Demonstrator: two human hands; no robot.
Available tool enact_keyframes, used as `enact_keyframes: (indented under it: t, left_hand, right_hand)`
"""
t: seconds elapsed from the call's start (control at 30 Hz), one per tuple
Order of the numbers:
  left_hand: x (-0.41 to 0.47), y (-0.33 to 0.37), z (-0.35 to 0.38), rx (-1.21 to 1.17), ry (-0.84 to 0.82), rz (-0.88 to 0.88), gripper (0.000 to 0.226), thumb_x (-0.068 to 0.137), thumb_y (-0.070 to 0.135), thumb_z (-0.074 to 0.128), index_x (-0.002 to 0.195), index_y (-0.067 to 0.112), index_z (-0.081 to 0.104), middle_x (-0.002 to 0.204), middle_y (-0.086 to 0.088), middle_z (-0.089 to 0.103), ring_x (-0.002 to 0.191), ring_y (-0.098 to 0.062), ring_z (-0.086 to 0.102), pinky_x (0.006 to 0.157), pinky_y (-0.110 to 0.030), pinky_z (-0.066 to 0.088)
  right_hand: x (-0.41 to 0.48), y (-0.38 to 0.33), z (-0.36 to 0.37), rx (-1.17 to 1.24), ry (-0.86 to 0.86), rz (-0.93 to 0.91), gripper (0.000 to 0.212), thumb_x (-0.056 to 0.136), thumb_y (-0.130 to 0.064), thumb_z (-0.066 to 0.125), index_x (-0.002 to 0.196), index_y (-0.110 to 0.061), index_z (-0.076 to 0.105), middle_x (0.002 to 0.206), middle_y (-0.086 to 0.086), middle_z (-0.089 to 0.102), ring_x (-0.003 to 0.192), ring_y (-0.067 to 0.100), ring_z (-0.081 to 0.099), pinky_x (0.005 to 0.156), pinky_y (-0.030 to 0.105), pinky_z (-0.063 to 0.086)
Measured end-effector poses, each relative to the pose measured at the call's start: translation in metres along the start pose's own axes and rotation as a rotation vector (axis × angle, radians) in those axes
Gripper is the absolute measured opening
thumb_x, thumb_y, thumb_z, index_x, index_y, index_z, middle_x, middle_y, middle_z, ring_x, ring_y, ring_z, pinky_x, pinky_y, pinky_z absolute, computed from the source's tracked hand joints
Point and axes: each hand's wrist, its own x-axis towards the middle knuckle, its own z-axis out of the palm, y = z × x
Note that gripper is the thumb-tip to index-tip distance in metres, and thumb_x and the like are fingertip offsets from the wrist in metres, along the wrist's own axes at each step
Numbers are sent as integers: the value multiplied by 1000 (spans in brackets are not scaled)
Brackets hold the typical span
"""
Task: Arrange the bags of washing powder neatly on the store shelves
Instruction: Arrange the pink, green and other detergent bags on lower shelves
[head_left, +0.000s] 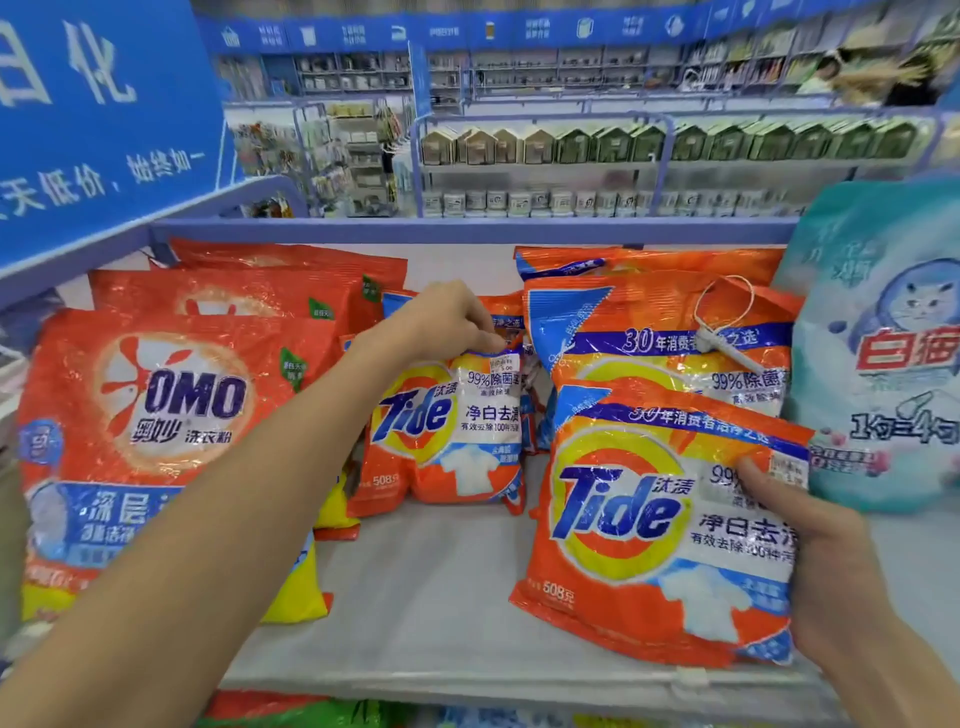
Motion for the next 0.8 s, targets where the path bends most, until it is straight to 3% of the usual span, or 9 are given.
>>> enact_keyframes:
  t: [0.1, 0.2, 0.3, 0.37, 0.5, 0.63, 0.73, 0.8]
  left_hand:
    - [-1, -4, -6, -119, 124, 59, 22, 96, 32, 69, 94, 11, 77, 90, -10, 75, 90, -28, 68, 79, -41, 54]
    - [7, -4, -13, -128, 383, 186, 22, 101, 31, 61, 94, 13, 72, 79, 3, 66, 77, -22, 62, 71, -36, 46]
    - [20, -5, -6, 70, 621, 312, 26, 103, 34, 54, 99, 14, 69, 85, -2, 72, 73, -24, 60, 63, -37, 43]
    - [23, -12, 10, 247, 644, 459, 31, 103, 36, 47, 100, 13, 68, 89, -6, 73, 72, -31, 66, 56, -36, 44]
    - [22, -30, 31, 442, 611, 655, 23, 98, 27, 46, 111, 23, 65, 76, -5, 66, 53, -32, 60, 46, -25, 29]
    - [33, -33, 27, 426, 584, 709, 34, 100, 38, 39, 113, 20, 64, 86, -5, 74, 60, -32, 66, 48, -26, 37]
    - [40, -31, 28, 494, 629, 761, 20, 100, 27, 49, 119, 25, 54, 84, -3, 72, 49, -33, 60, 41, -28, 41]
    - [46, -32, 29, 483, 657, 762, 24, 98, 20, 57, 121, 23, 54, 84, -3, 71, 49, -32, 60, 40, -32, 45]
  right_hand:
    - [-1, -2, -1, -31, -13, 27, 23, 74, -7, 59, 75, -13, 81, 83, 15, 79, 65, 33, 76, 51, 42, 61]
    - [2, 0, -4, -95, -19, 68, 27, 73, 0, 61, 95, -7, 76, 89, 20, 78, 67, 36, 76, 50, 41, 61]
    - [8, 0, -6, -157, 14, 28, 37, 75, -1, 67, 111, -6, 72, 99, 23, 77, 74, 39, 77, 55, 43, 62]
    - [11, -2, -5, -156, 49, -34, 38, 77, -14, 71, 115, -12, 73, 103, 19, 78, 78, 37, 77, 58, 44, 63]
    - [15, -4, -2, -108, 79, -61, 33, 82, -39, 69, 110, -22, 75, 104, 12, 79, 81, 31, 78, 61, 47, 64]
    - [15, -2, -2, -98, 66, -27, 27, 84, -37, 68, 105, -23, 77, 102, 12, 79, 78, 33, 78, 62, 49, 64]
    - [15, -3, -3, -95, 76, -11, 32, 80, -31, 70, 109, -20, 75, 99, 13, 79, 73, 34, 78, 59, 48, 64]
    - [17, -5, -3, -117, 77, -5, 36, 77, -28, 72, 112, -17, 75, 102, 15, 79, 75, 35, 78, 63, 50, 64]
